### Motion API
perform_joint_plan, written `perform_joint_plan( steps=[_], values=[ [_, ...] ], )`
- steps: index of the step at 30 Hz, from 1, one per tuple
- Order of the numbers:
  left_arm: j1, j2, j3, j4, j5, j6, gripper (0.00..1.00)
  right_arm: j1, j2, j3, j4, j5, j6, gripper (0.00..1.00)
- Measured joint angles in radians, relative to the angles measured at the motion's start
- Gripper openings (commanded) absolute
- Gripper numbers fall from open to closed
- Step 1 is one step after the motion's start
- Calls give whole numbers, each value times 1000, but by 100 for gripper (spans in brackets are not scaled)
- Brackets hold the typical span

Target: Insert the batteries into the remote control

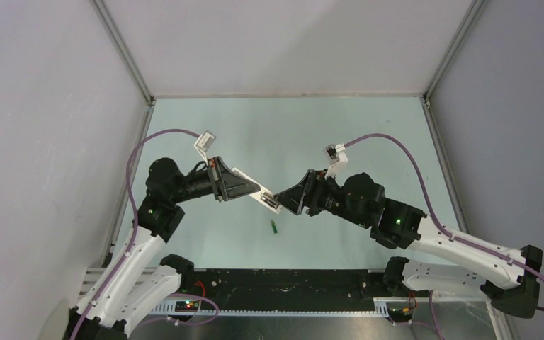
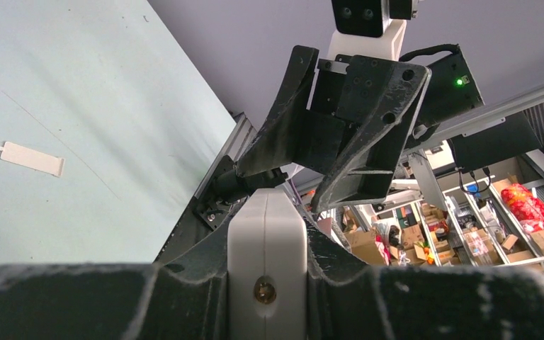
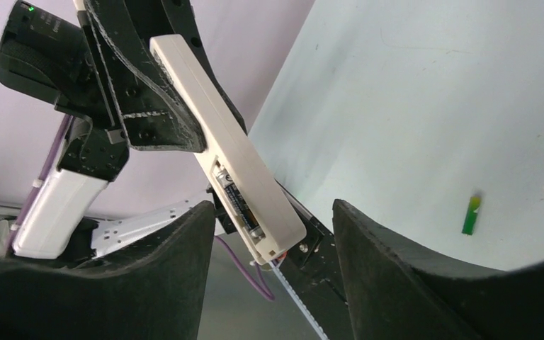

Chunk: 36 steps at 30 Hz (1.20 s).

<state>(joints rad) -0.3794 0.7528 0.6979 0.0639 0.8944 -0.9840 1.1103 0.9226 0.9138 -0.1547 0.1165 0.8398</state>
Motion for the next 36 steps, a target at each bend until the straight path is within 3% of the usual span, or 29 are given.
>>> perform_joint_plan(
  steps=[3,11,18,36],
  values=[
    [0,-3,0,0,0,7,0,-2,-4,0,-10,0,-19,51],
    [0,-2,0,0,0,16,0,-2,10,0,-13,-22,-54,47],
    [3,2,4,-15,-1,17,0,-2,28,0,-12,-43,-64,36],
    [10,-9,6,-57,-28,15,0,0,42,0,-8,-45,-102,33]
  ],
)
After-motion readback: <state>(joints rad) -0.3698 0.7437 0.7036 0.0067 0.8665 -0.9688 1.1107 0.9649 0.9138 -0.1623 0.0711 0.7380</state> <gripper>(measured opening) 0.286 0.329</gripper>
